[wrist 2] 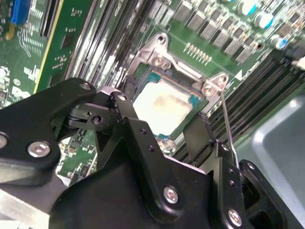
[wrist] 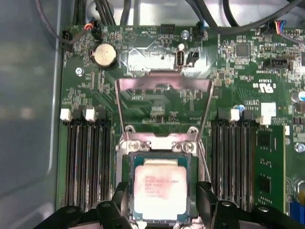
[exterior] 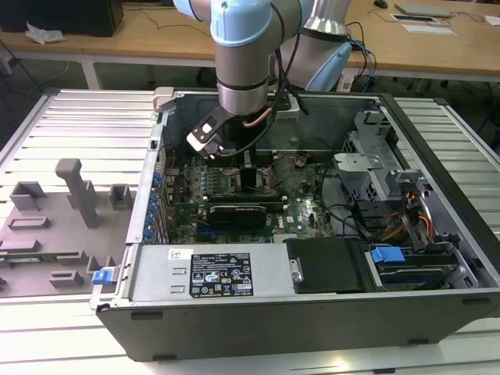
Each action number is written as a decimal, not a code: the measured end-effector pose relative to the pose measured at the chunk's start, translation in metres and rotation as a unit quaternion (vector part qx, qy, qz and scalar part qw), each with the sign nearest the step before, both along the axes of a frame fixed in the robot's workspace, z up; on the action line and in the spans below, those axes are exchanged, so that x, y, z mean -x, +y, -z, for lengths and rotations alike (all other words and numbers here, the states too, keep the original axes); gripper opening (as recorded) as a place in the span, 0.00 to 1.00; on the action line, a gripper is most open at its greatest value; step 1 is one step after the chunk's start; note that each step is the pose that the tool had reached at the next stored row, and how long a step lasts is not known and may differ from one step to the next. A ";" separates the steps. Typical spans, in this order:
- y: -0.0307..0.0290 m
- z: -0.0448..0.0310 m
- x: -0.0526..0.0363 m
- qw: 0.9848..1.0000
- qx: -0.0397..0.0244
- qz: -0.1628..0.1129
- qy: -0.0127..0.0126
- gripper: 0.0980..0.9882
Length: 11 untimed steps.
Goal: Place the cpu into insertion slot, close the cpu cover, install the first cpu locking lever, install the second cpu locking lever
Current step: 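Place the cpu into insertion slot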
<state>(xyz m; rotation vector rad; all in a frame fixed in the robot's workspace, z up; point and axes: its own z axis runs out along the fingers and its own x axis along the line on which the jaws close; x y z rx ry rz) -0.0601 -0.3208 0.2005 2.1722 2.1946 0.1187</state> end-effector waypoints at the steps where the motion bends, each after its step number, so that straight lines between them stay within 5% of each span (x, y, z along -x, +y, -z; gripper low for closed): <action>1: 0.0000 0.0000 0.0040 1.000 0.000 0.000 -0.004 0.64; 3: 0.0000 0.0000 0.0118 1.000 0.000 0.000 -0.012 0.64; 4: 0.0000 0.0000 0.0128 1.000 0.000 0.000 -0.013 0.64; 8: 0.0000 0.0000 0.0130 1.000 0.000 0.000 -0.013 0.64; 11: 0.0000 0.0000 0.0131 1.000 0.000 0.000 -0.009 0.64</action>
